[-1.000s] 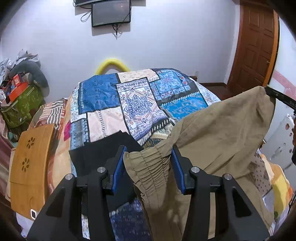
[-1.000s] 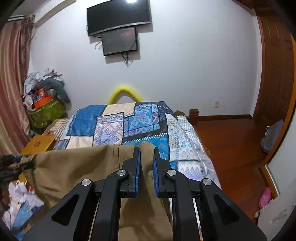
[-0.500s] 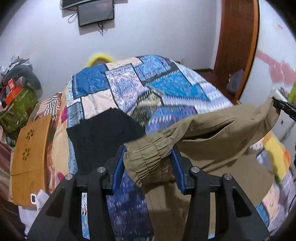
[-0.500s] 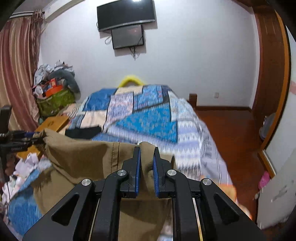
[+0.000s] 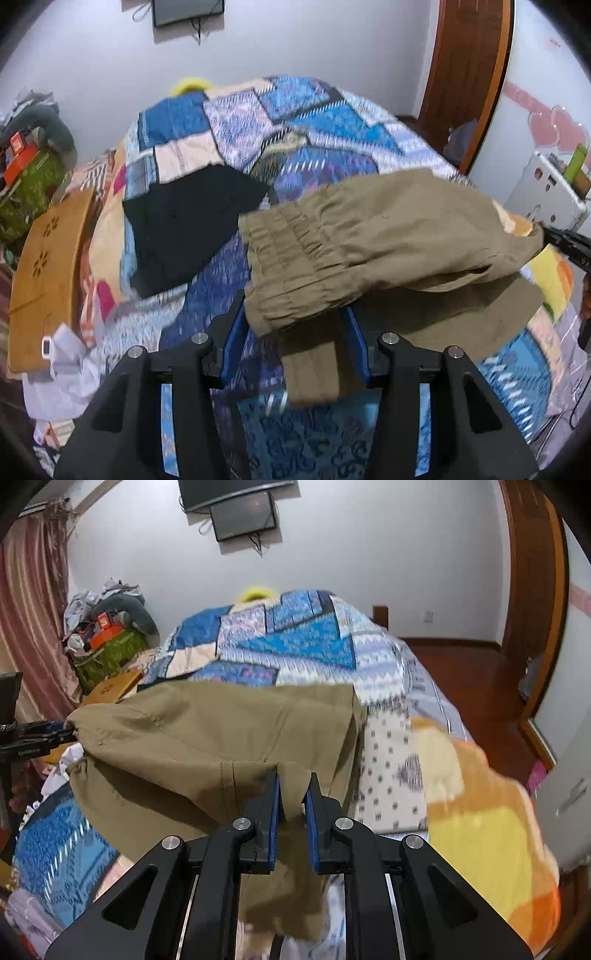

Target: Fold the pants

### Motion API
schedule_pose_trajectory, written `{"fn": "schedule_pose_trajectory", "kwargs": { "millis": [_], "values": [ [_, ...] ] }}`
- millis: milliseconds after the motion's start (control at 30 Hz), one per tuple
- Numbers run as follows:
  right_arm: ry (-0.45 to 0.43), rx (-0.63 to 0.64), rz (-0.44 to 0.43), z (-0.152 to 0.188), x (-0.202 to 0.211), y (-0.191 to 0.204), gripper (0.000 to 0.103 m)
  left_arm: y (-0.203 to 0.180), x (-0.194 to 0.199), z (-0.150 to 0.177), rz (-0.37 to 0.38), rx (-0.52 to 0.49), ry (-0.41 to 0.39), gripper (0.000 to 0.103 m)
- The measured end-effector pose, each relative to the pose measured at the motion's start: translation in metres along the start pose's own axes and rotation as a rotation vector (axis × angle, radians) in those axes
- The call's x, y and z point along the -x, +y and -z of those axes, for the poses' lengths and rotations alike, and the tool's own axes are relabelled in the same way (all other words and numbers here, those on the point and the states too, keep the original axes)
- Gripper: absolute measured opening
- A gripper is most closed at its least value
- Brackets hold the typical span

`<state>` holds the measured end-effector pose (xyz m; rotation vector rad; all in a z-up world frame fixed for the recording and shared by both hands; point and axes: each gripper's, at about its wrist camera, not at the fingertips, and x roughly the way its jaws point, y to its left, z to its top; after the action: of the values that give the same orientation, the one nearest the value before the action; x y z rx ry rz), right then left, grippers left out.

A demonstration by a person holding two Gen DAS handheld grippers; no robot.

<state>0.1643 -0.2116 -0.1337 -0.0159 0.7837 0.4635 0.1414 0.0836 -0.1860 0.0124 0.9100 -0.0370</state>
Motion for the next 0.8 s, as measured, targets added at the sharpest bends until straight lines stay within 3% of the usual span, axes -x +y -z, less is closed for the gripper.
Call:
{"fn": "schedule_pose_trajectory", "kwargs": {
  "millis": [133,333,433,533,667,800],
  "values": [
    [0.025,-0.005,0.004,0.015,0.002,0.002,0.014,-0.001,-0.003,0.017,-0.053,0.007,0.037,0.048],
    [0.044,-0.033,0.021,0.032,0.019,0.002,0.016,0.007,0.017,0.024,-0.062,0.046,0.007,0.05],
    [0.045,-0.025,0.034,0.033,0.029,0.006,0.018,0.006,0.029,0.02,-0.078,0.036,-0.015,0.057],
    [0.021,-0.009,0.027,0.03,0.04,0.012,0.03,0.001,0.043,0.01,-0.085,0.03,-0.045,0.077],
    [-0.039,0.026,0.005,0.019,0.054,0.025,0.05,-0.007,0.054,-0.004,-0.077,0.013,-0.074,0.096],
    [-0.058,0.082,-0.047,0.005,0.054,0.047,0.067,-0.022,0.054,-0.016,-0.084,-0.038,-0.083,0.102]
  ]
}}
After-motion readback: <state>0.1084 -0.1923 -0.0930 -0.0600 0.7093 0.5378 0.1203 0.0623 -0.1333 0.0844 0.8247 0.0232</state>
